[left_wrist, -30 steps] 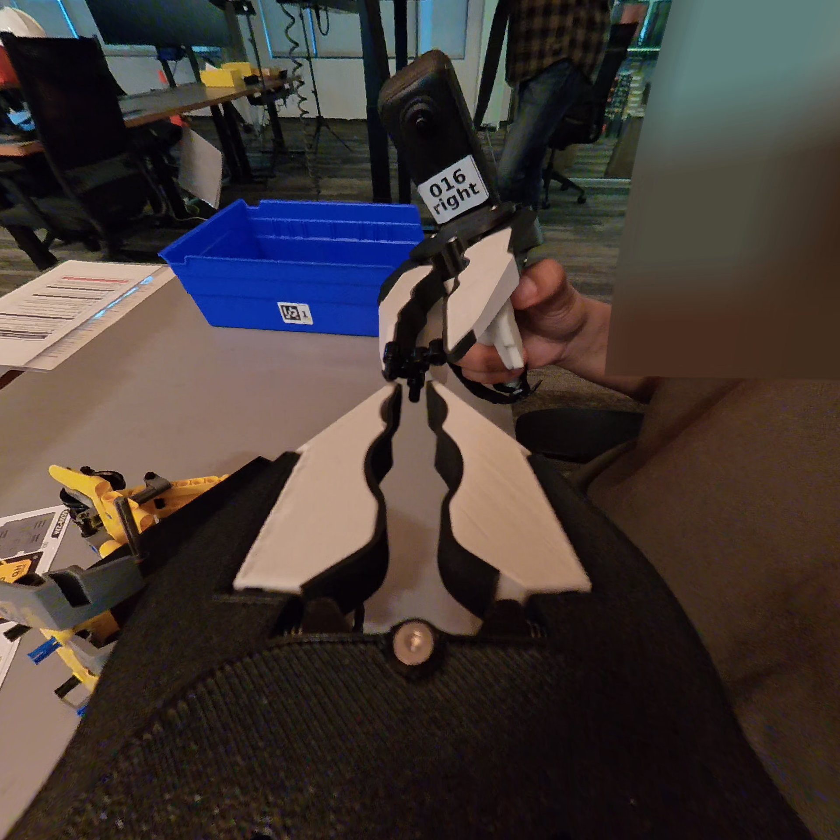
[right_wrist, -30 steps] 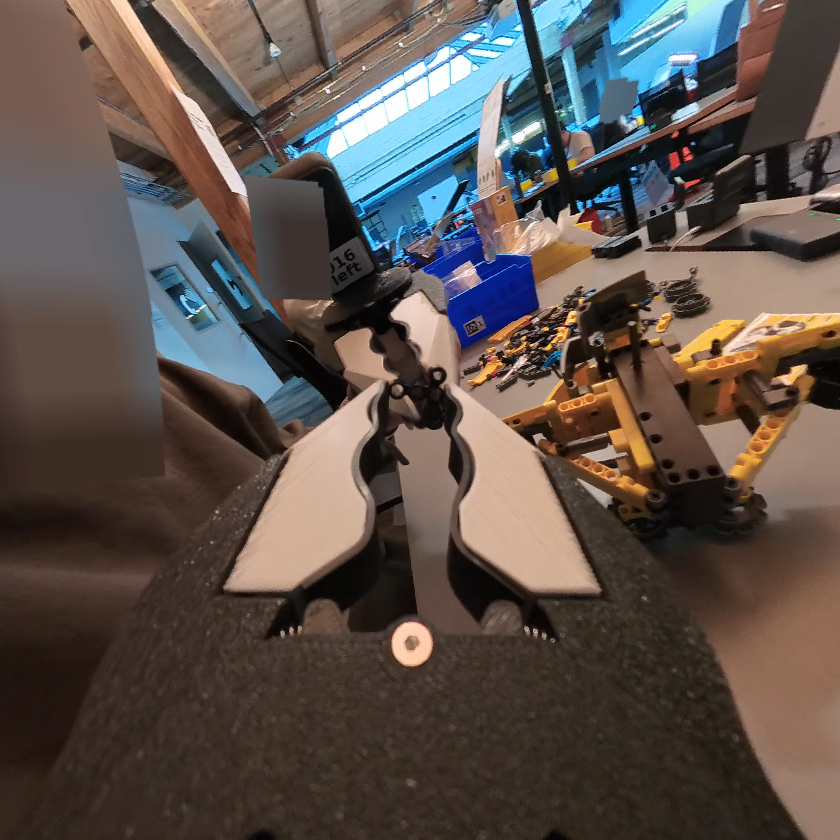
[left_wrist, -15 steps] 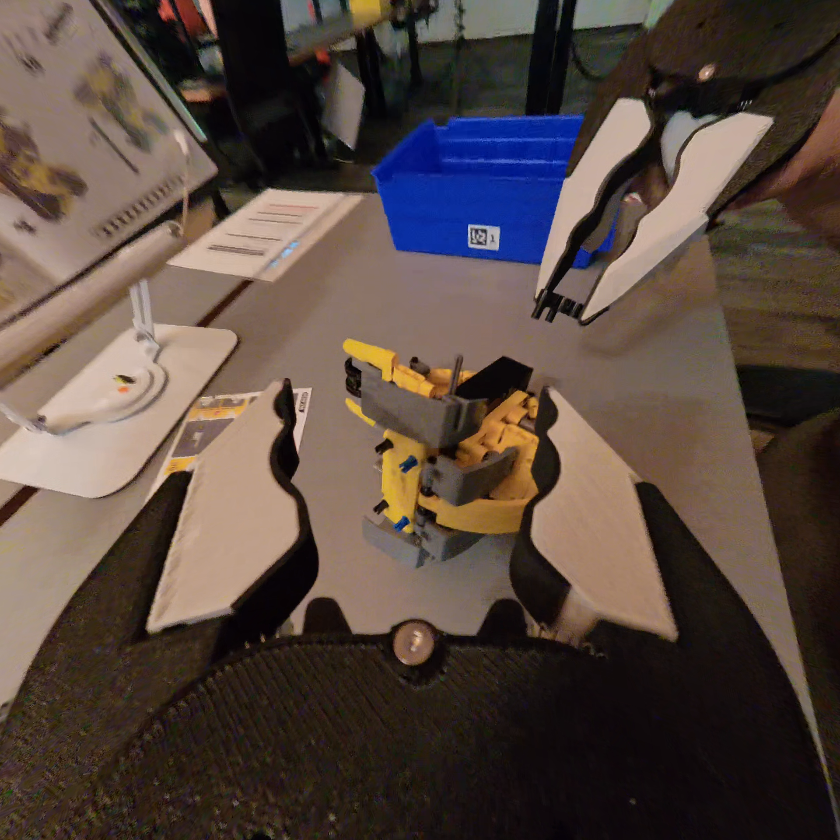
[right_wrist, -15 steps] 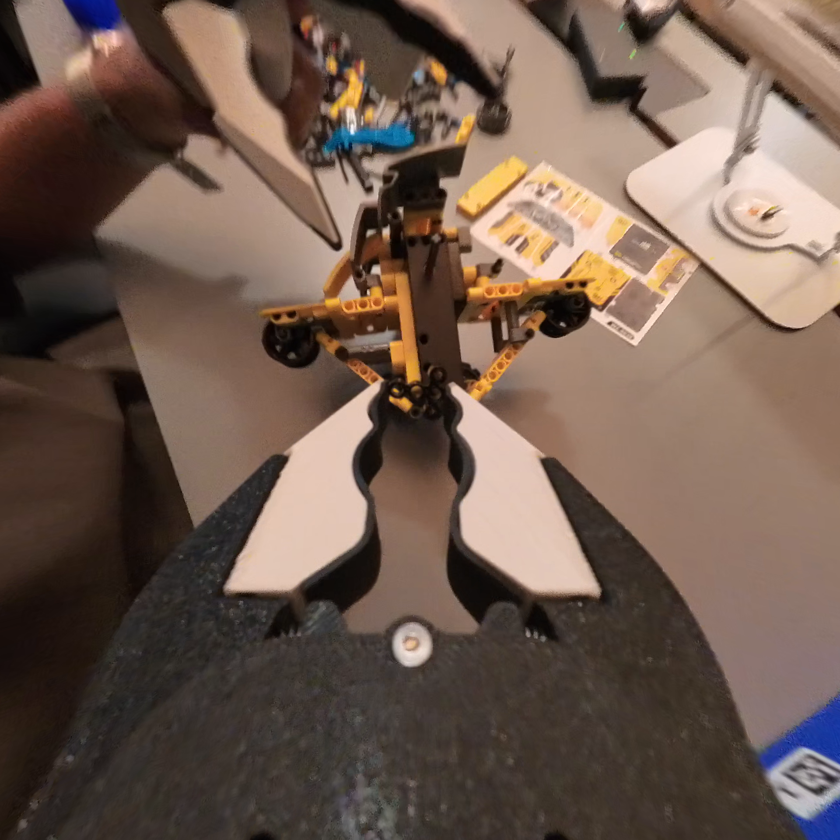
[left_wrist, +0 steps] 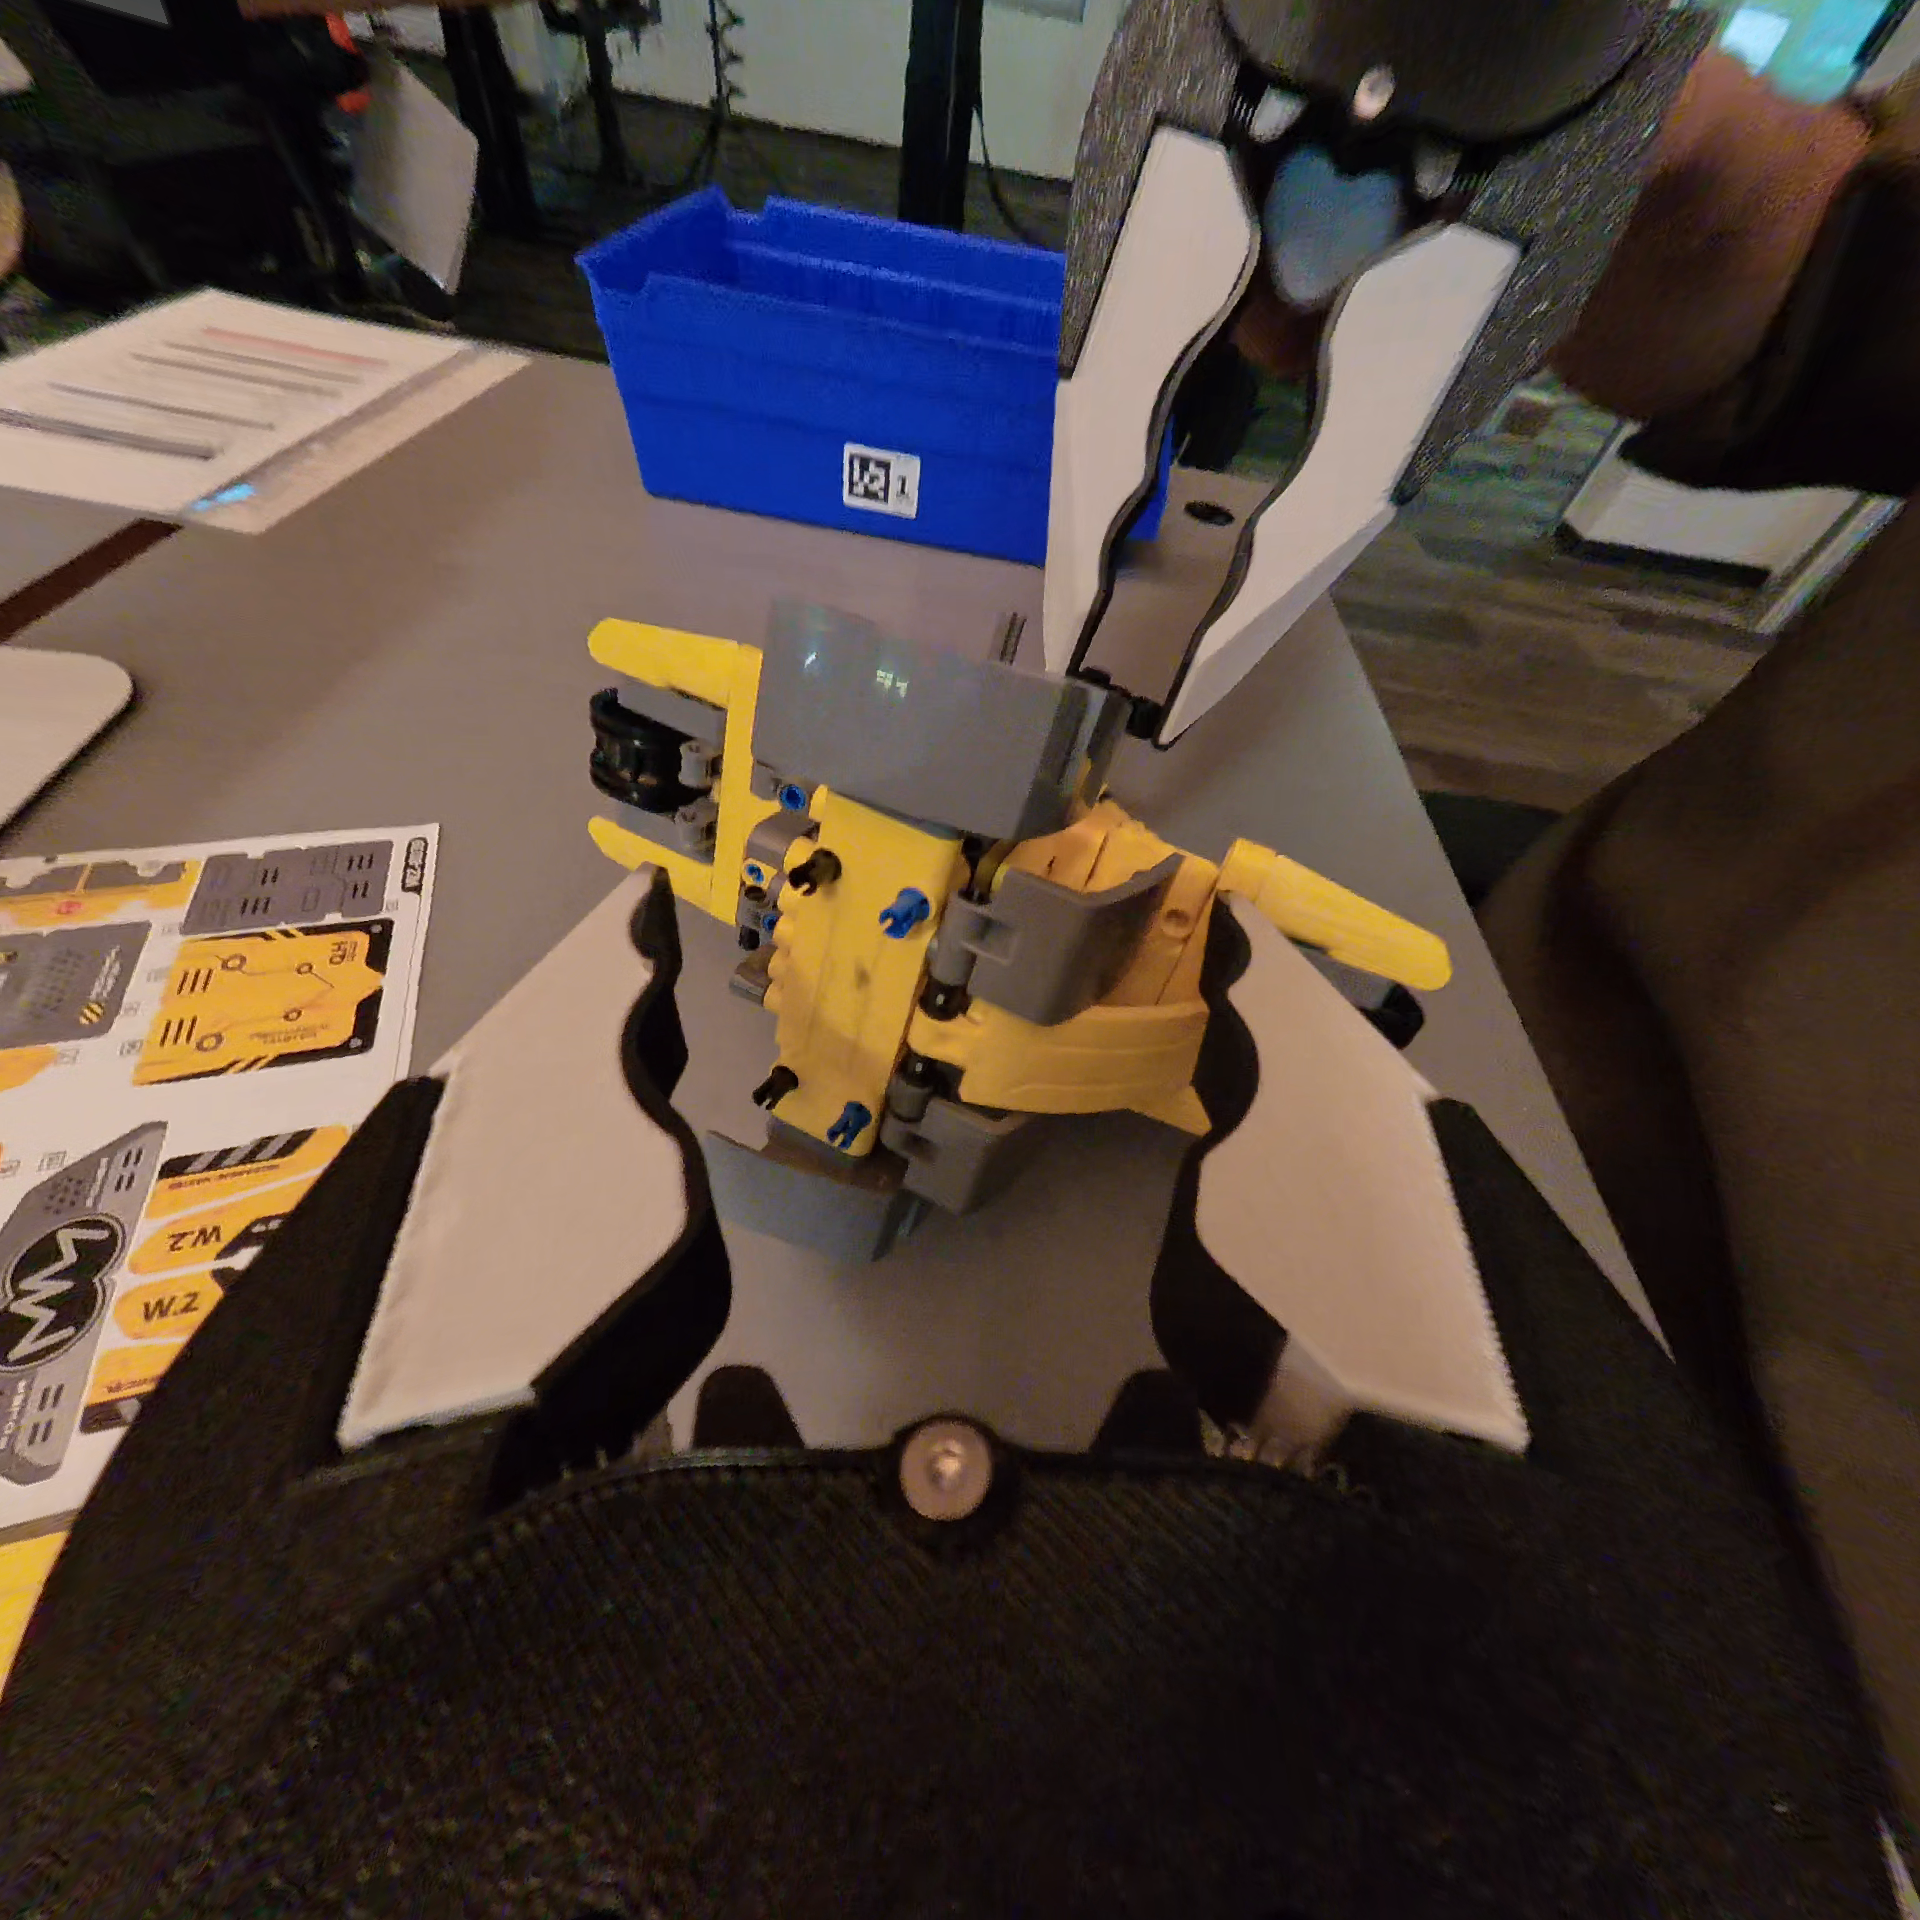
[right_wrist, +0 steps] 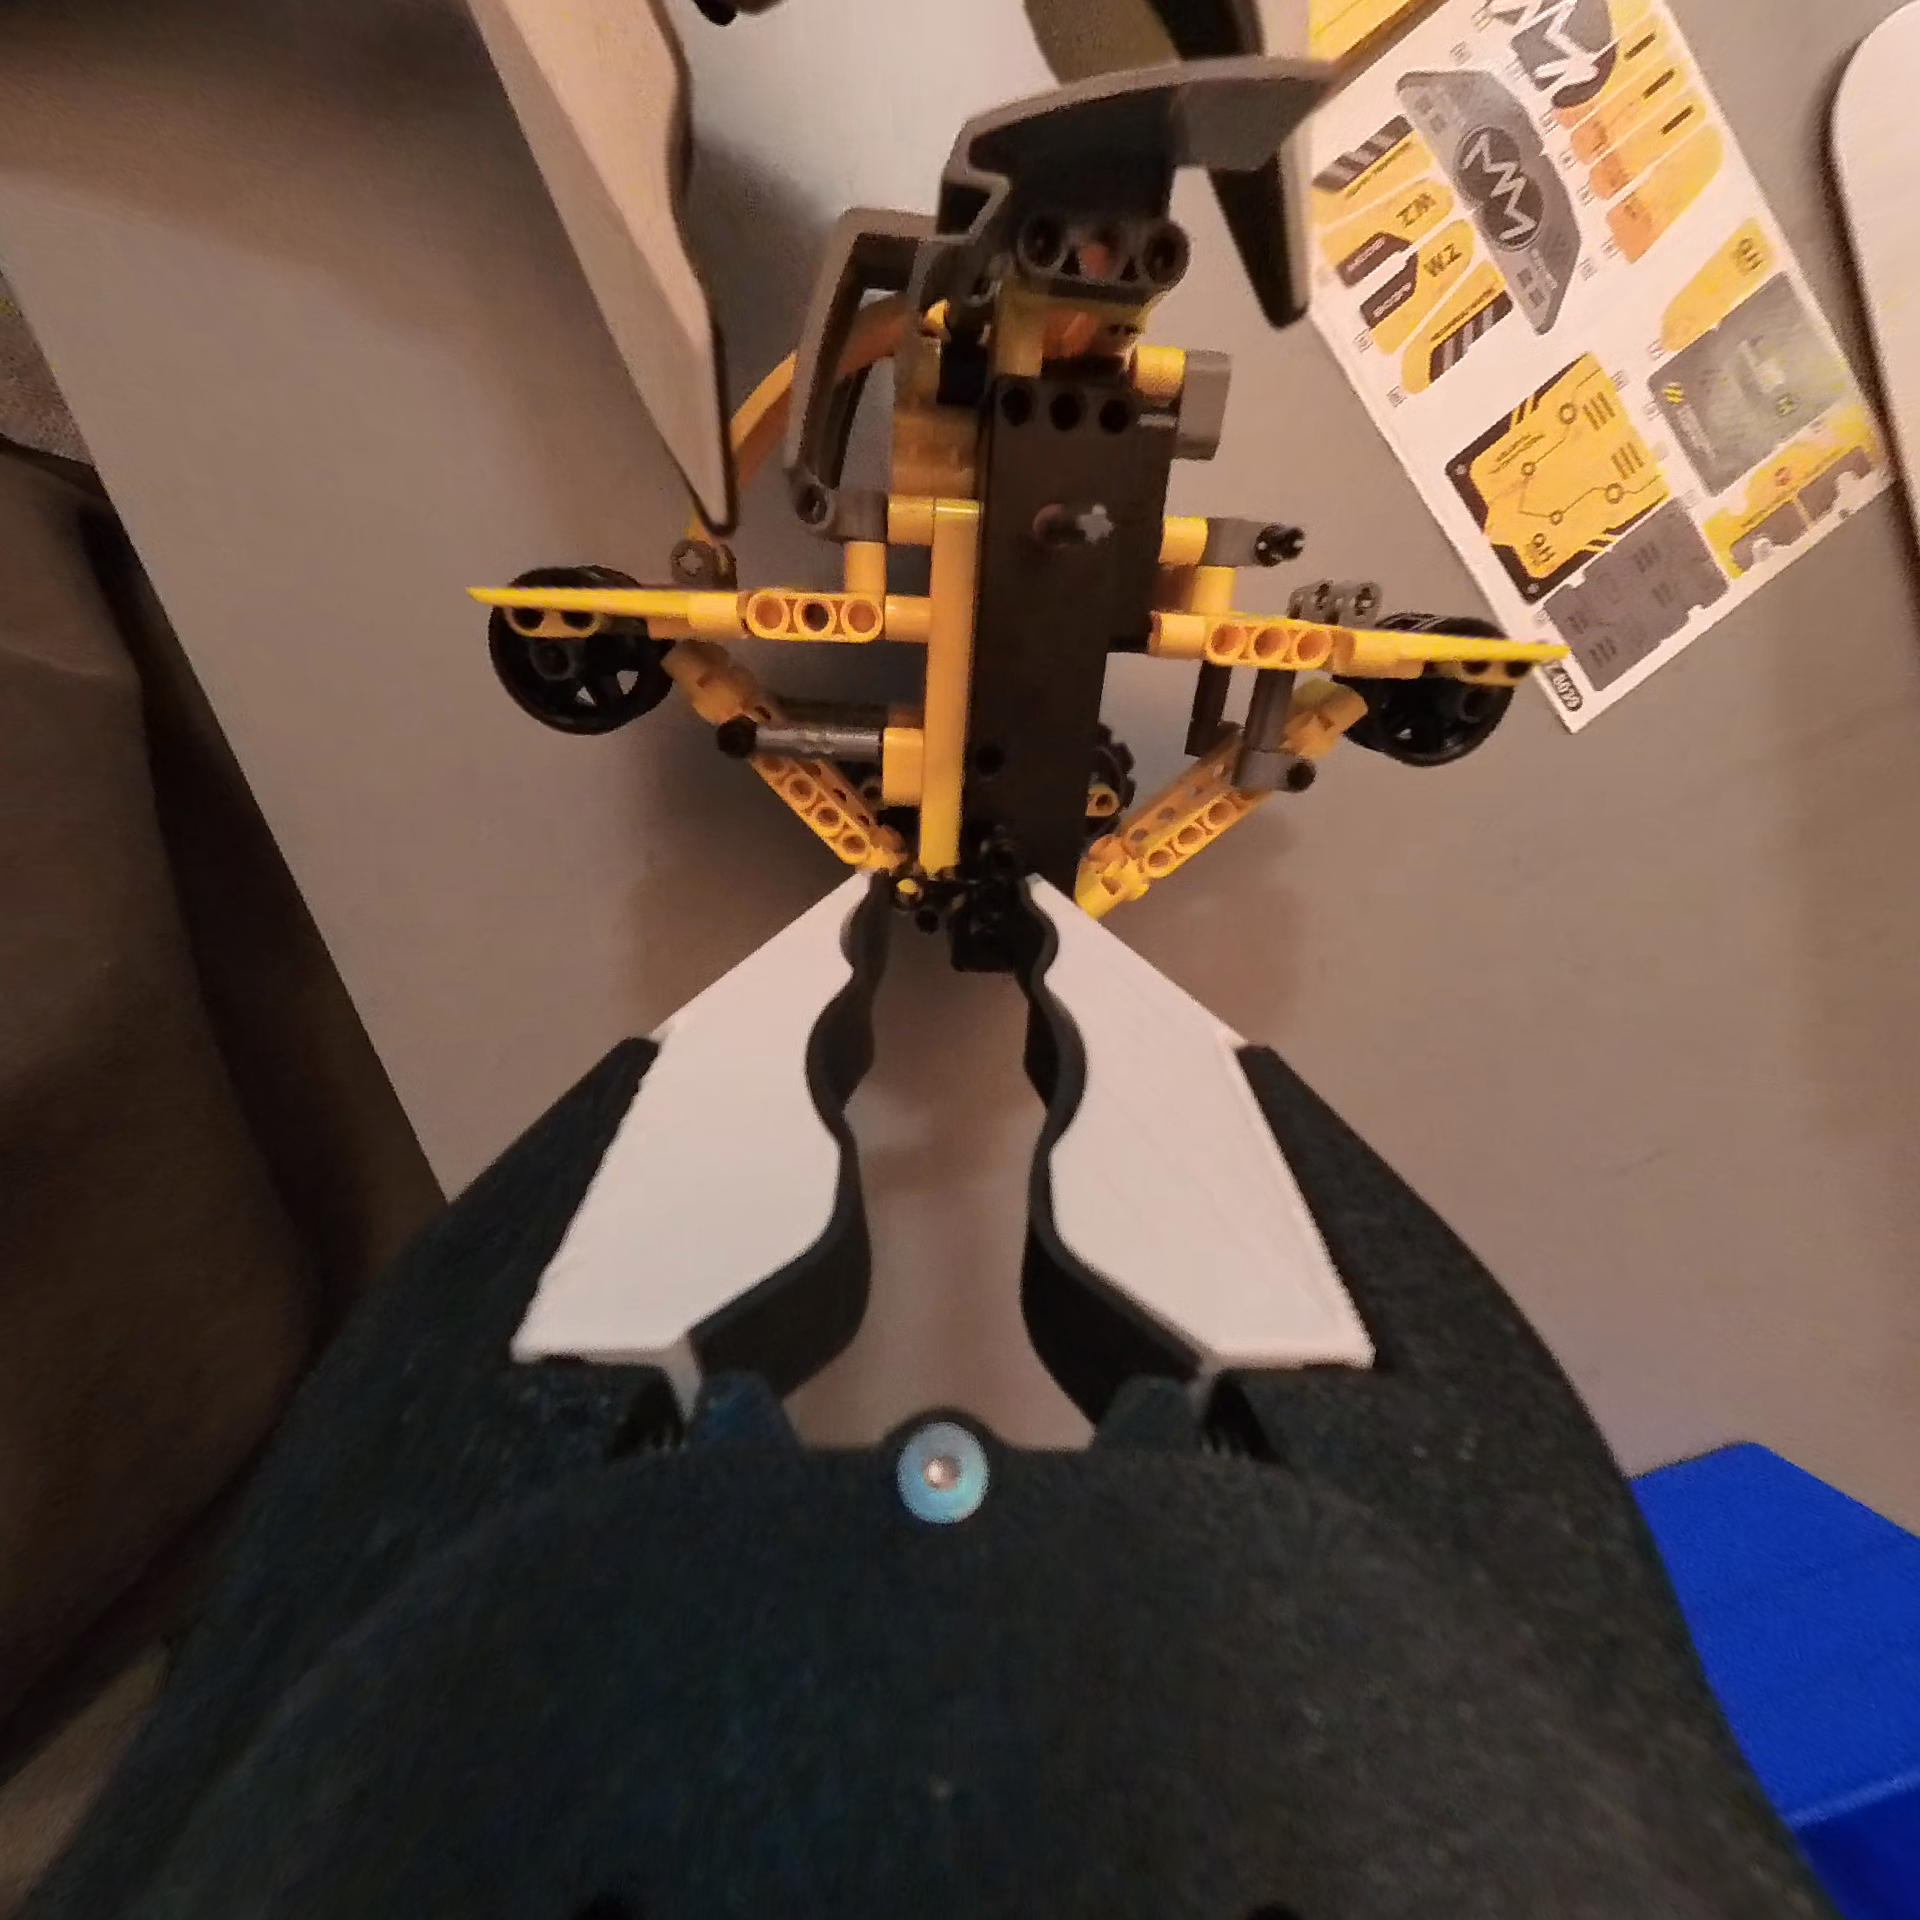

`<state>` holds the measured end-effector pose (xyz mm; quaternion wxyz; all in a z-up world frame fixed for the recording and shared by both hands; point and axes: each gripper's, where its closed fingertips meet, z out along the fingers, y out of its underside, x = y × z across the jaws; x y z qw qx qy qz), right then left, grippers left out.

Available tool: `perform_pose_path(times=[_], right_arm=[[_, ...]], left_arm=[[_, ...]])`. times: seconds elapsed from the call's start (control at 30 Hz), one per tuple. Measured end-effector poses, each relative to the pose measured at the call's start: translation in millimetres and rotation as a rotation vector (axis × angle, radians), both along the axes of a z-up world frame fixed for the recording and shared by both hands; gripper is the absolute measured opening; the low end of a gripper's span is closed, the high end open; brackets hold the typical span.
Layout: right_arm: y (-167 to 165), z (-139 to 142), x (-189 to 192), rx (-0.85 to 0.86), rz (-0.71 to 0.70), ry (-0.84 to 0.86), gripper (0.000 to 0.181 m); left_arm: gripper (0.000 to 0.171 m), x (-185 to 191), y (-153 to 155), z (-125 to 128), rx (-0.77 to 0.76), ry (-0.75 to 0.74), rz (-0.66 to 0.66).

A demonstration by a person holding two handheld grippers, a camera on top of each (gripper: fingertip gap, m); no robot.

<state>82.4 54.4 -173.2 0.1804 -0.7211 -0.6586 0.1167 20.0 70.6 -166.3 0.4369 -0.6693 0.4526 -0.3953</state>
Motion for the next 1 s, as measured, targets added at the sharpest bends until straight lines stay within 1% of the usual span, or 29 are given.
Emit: perform_pose_path(times=[0.17, 0.23, 0.4, 0.5, 0.73, 1.0], right_arm=[[-0.5, -0.5, 2.3, 0.026, 0.02, -0.092, 0.023], [-1.4, -1.6, 3.5, 0.032, 0.026, -0.124, 0.023], [-0.5, -1.4, 2.9, 0.041, 0.042, -0.165, 0.023], [1.2, -2.1, 2.3, 0.038, 0.043, -0.159, 0.023], [1.2, -2.5, 1.5, 0.006, 0.024, -0.06, 0.023], [1.3, -3.4, 1.2, 0.036, 0.051, -0.115, 0.022]], left_arm=[[0.086, 4.7, 1.2, -13.3, -0.014, 0.038, 0.001], [0.082, 6.6, -1.0, -13.2, -0.027, 0.027, -0.014], [0.078, 7.7, -2.9, -13.4, -0.042, 0.016, -0.027], [0.078, 6.3, -1.7, -13.9, -0.043, 0.015, -0.021], [0.078, 6.3, -1.4, -14.2, -0.07, -0.007, -0.026], [0.078, 6.0, -1.8, -14.6, -0.075, 0.001, -0.022]])
